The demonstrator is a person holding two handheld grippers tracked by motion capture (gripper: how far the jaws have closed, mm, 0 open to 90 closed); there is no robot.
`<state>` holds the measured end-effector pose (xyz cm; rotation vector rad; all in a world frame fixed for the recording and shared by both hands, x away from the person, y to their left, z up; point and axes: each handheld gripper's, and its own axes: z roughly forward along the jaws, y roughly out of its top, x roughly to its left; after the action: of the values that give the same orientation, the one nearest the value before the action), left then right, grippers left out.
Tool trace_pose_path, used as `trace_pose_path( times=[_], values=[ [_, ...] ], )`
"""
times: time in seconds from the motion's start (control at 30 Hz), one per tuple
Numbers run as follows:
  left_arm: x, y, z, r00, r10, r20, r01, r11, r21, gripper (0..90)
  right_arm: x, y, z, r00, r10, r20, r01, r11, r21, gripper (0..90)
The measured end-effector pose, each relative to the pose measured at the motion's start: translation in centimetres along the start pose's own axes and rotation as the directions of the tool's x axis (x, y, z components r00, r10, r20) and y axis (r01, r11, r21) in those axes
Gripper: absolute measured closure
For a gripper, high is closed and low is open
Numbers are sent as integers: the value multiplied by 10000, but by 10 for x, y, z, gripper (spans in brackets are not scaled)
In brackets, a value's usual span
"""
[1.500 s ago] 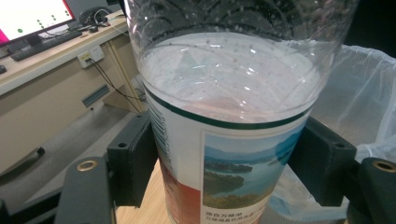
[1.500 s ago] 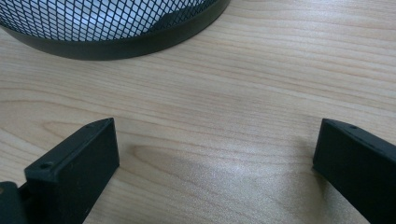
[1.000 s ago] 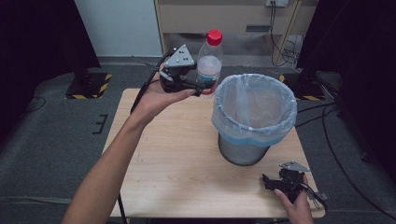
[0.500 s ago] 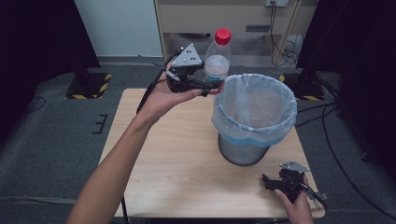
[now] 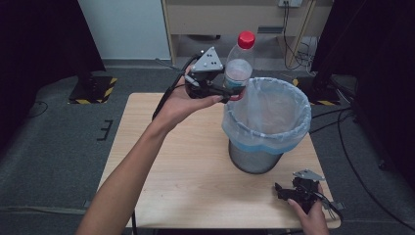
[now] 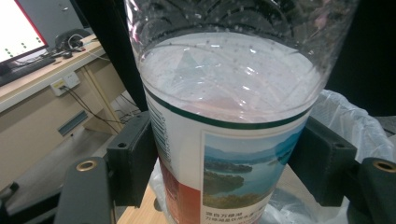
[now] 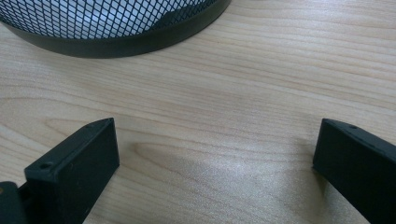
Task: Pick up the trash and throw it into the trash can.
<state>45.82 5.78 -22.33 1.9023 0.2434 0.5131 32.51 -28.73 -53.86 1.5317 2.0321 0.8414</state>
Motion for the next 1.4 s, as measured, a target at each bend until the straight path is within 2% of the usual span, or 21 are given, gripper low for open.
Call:
trace_pose_path(
  times=[0.4,0.6,1.07,1.4],
  values=[
    [-8,3,15,9996,58,279,-54,9999,-126,284,0,0,0,10000,42,-20,-42,10000,6,3],
    [-13,1,25,9989,106,464,-104,9999,-35,284,0,0,0,10000,21,-24,-21,10000,-3,2],
    [-12,-6,41,9977,-63,669,47,9997,239,282,0,-1,-1,10000,-26,-37,26,10000,-18,3],
    [-12,-11,51,9967,-42,808,4,9989,462,282,0,-1,-1,10000,-25,-41,25,10000,-17,3]
  ],
)
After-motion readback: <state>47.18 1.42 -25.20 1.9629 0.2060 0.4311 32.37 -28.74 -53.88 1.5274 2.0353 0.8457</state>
